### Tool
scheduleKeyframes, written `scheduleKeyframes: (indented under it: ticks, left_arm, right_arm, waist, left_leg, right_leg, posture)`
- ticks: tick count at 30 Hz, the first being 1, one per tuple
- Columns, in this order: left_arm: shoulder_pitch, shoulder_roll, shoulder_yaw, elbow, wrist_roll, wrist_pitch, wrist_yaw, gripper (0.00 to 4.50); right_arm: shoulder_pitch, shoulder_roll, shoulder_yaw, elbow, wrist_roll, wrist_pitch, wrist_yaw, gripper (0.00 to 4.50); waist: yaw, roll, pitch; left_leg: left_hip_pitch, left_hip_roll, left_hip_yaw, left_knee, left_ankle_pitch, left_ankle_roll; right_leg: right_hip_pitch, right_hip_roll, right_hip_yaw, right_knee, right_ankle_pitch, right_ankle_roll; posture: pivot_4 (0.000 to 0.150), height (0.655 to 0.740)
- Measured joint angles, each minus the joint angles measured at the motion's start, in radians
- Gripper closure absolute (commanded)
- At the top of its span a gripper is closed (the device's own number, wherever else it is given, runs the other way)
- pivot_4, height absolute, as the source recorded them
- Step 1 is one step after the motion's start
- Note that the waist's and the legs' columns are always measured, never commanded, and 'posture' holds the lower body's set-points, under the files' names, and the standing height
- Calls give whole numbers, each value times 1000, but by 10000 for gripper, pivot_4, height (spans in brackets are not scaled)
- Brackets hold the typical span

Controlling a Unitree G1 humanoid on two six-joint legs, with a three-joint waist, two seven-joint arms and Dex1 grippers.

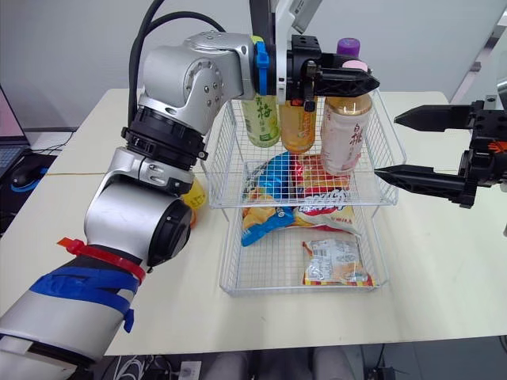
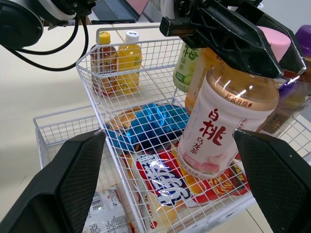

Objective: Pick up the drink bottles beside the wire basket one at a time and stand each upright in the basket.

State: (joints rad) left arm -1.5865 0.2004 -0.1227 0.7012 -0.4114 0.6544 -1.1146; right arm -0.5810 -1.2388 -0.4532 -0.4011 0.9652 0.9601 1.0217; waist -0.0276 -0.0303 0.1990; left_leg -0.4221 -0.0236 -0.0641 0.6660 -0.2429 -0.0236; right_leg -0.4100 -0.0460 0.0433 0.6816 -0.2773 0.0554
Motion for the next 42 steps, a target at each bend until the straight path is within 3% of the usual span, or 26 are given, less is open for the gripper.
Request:
scheduleKeyframes:
  ticks: [6, 7, 14, 24, 34, 42]
  left_arm:
    - [-20, 21, 14, 4, -5, 43, -50, 1655]
    - [-20, 31, 20, -8, -8, 58, -55, 348]
    - [-39, 104, 89, -135, -79, 193, -57, 348]
    - [4, 307, 201, -459, -262, 465, -33, 348]
    - [214, 526, 279, -724, -329, 539, 83, 348]
    - [437, 725, 447, -787, -356, 543, 161, 348]
  right_arm:
    - [12, -7, -13, -9, 2, 1, -5, 0]
    - [12, -9, -18, -9, 2, 1, -6, 0]
    - [11, -16, -21, -8, 2, 0, -12, 0]
    - [-62, -16, 5, -7, 37, -18, -17, 0]
    - [-44, -12, 49, 33, -27, -98, -1, 0]
    - [-33, -24, 41, 64, -59, -128, 31, 0]
  waist:
    - [-2, 0, 0]
    - [-3, 0, 0]
    - [-3, 0, 0]
    - [-4, 1, 0]
    - [-3, 1, 0]
    - [-4, 1, 0]
  left_leg:
    - [0, 0, 0, 0, 0, 0]
    - [0, 0, 0, 0, 0, 0]
    - [0, 0, 0, 0, 0, 0]
    - [2, 1, -1, 0, 0, 0]
    - [3, 1, 0, 0, 0, 0]
    - [4, 1, 0, 0, 0, 0]
  right_leg:
    - [0, 0, 0, 0, 0, 0]
    - [0, 0, 0, 0, 0, 0]
    - [0, 0, 0, 0, 0, 0]
    - [1, 0, 0, 0, 0, 0]
    - [1, 0, 0, 0, 0, 0]
    - [2, 0, 0, 0, 0, 0]
  posture:
    - [1500, 7400]
    - [1500, 7400]
    - [1500, 7400]
    - [1500, 7400]
    - [1500, 7400]
    - [1500, 7400]
